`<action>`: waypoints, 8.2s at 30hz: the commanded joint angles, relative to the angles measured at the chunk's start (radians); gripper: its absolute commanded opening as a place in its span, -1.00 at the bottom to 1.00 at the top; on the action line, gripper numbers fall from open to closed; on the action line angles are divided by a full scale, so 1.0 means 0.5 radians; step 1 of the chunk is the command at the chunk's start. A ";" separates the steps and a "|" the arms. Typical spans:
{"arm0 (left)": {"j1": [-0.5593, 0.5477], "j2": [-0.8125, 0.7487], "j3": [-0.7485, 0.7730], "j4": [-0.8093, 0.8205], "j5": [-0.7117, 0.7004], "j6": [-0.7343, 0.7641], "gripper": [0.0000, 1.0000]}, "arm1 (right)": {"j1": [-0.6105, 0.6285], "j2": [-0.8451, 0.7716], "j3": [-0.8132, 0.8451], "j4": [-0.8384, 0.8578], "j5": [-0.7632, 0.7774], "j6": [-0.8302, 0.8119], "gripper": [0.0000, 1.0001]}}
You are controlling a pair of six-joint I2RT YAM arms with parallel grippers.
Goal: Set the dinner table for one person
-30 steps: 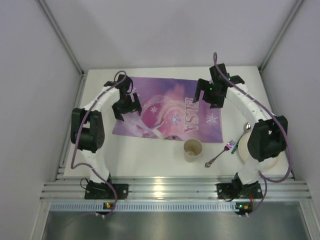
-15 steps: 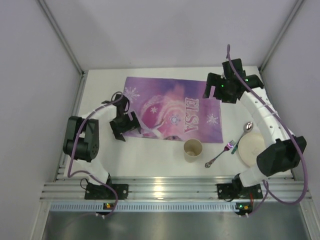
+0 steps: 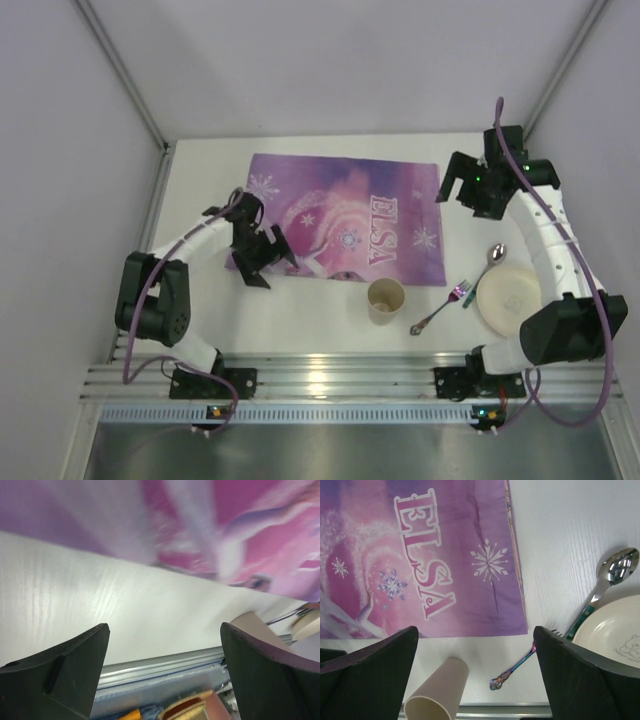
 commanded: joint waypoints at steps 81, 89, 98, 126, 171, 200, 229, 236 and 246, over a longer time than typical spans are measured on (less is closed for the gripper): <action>0.160 0.033 0.704 -0.130 -0.198 0.266 0.98 | 0.912 -0.372 -0.894 0.220 -0.177 0.043 0.22; 0.160 0.063 0.735 -0.136 -0.201 0.281 0.98 | 0.933 -0.396 -0.986 0.247 -0.162 0.062 0.16; 0.160 0.082 0.756 -0.143 -0.207 0.309 0.98 | 0.958 -0.614 -0.906 0.253 -0.091 0.071 0.22; 0.160 0.094 0.735 -0.115 -0.210 0.330 0.98 | 1.059 -0.295 -0.608 0.217 -0.024 -0.150 -1.00; 0.160 -0.161 0.729 -0.235 -0.090 0.450 0.98 | 0.329 1.521 1.422 0.088 0.280 -0.098 0.24; 0.028 -0.173 0.529 -0.017 -0.054 0.502 0.98 | -0.717 -0.770 -0.893 -0.335 0.467 0.337 0.99; -0.301 -0.032 0.517 0.127 0.164 0.603 0.98 | -1.613 -0.969 -1.642 -0.124 0.259 0.838 0.84; -0.301 -0.059 0.345 0.268 0.275 0.548 0.98 | -1.604 -1.243 -2.001 0.244 0.148 0.905 0.68; -0.298 -0.108 0.324 0.262 0.281 0.576 0.98 | -1.540 -1.035 -2.048 0.413 0.375 1.055 0.47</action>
